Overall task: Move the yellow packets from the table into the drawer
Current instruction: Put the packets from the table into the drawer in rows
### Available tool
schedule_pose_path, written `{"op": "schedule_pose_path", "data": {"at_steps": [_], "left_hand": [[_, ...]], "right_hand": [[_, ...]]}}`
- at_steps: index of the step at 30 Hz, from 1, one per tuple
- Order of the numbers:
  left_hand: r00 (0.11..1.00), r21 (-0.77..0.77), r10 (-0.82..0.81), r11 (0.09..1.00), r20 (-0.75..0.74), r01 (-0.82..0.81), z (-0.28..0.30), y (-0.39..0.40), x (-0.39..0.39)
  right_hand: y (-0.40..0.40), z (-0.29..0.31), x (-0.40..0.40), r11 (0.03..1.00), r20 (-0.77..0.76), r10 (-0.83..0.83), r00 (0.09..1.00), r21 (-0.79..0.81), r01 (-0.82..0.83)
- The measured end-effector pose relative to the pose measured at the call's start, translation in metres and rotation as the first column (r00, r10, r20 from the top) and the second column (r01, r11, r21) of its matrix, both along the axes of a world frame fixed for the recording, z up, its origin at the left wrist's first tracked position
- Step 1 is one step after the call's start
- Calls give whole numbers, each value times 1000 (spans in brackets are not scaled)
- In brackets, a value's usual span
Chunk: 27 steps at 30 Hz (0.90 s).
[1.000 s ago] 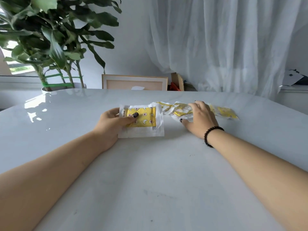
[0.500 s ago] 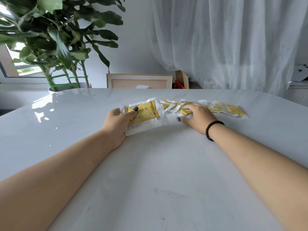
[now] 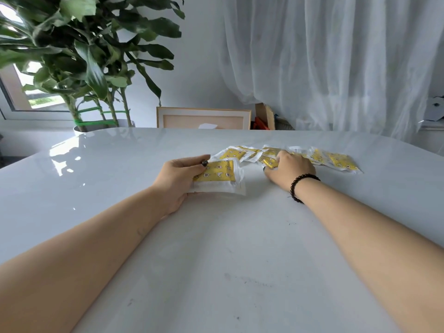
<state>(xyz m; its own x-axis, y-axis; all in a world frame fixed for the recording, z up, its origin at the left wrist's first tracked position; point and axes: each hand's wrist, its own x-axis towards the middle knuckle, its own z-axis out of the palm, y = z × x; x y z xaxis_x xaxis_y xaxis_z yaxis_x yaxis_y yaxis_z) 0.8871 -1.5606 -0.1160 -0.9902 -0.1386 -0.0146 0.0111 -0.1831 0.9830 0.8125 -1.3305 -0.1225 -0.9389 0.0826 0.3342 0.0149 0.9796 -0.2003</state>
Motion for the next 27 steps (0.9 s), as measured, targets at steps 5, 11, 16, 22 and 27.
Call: {"op": "schedule_pose_path", "data": {"at_steps": [5, 11, 16, 22, 27], "left_hand": [[1000, -31, 8, 999, 3, -8, -1, 0, 1], [1000, -38, 28, 999, 10, -28, -2, 0, -1], [999, 0, 15, 1000, 34, -15, 2, 0, 0], [983, 84, -162, 984, 89, 155, 6, -6, -1], [992, -22, -122, 992, -32, 121, 1, -4, 3]], "right_hand": [[-6, 1, 2, 992, -61, 36, 998, 125, -28], [-2, -2, 5, 988, -256, 154, 954, 27, -152], [-9, 4, 19, 815, -644, 180, 743, -326, -479], [-59, 6, 48, 647, -672, 464, 577, -187, -739], [-79, -8, 59, 489, -512, 704, 492, -153, -859]]}}
